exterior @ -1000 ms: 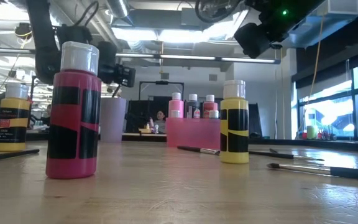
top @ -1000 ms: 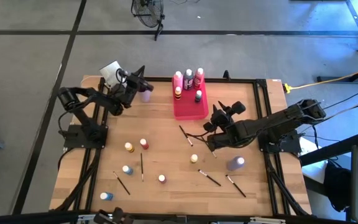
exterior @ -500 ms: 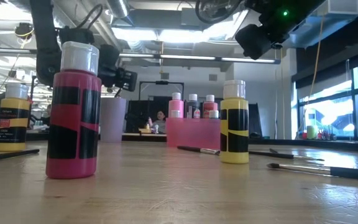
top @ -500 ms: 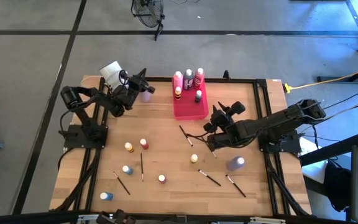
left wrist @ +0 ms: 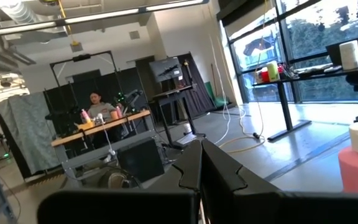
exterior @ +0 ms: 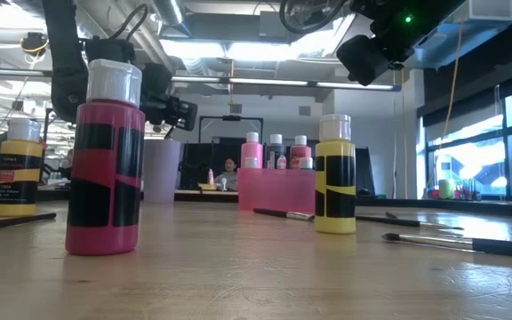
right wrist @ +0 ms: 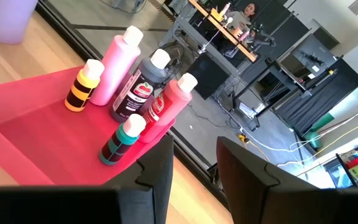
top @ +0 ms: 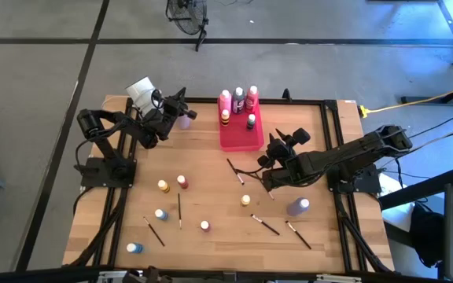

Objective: Pick & Place Paint Supplies
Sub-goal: Put the black paint brush into the purple cup, then put the red paint bottle into the red bin

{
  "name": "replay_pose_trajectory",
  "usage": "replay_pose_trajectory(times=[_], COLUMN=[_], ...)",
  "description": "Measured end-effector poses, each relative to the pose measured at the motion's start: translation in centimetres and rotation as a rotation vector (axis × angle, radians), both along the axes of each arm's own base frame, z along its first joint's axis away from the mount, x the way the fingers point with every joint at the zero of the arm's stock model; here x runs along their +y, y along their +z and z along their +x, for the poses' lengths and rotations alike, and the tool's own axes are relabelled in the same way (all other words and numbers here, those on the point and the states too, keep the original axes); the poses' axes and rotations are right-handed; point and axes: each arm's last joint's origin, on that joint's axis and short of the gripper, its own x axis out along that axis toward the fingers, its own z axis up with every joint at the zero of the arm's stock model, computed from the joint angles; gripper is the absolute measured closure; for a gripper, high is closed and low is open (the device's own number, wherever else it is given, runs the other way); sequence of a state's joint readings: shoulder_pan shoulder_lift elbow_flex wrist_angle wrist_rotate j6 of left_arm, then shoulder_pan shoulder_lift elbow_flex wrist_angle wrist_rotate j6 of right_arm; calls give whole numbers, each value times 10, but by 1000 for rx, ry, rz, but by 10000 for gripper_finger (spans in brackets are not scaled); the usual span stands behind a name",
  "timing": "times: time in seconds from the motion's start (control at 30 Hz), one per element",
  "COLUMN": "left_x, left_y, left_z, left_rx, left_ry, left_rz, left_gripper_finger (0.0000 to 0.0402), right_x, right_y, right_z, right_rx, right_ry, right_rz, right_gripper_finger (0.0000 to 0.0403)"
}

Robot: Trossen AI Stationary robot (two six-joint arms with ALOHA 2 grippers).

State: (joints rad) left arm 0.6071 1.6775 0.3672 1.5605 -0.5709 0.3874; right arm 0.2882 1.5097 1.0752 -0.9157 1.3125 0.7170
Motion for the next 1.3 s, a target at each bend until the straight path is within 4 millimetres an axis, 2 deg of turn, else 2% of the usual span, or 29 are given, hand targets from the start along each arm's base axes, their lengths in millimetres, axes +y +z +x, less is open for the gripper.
replay_pose_trajectory(times=[0.43,0.87,1.0,1.3], left_x=[0,-6,-12,-39], left_y=[0,2,9,46], left_z=[0,5,8,10], left_rx=[-11,-3,-40,-163], left_ry=[10,-101,-166,-394], left_rz=[-7,15,34,146], left_gripper_finger=[356,285,256,204], right_x=[0,0,0,0], right_y=[0,0,0,-1], right_z=[0,-1,-1,-2], right_rx=[5,10,10,27], right_ry=[2,2,2,3], right_rz=[6,5,5,6], right_gripper_finger=[275,275,275,275])
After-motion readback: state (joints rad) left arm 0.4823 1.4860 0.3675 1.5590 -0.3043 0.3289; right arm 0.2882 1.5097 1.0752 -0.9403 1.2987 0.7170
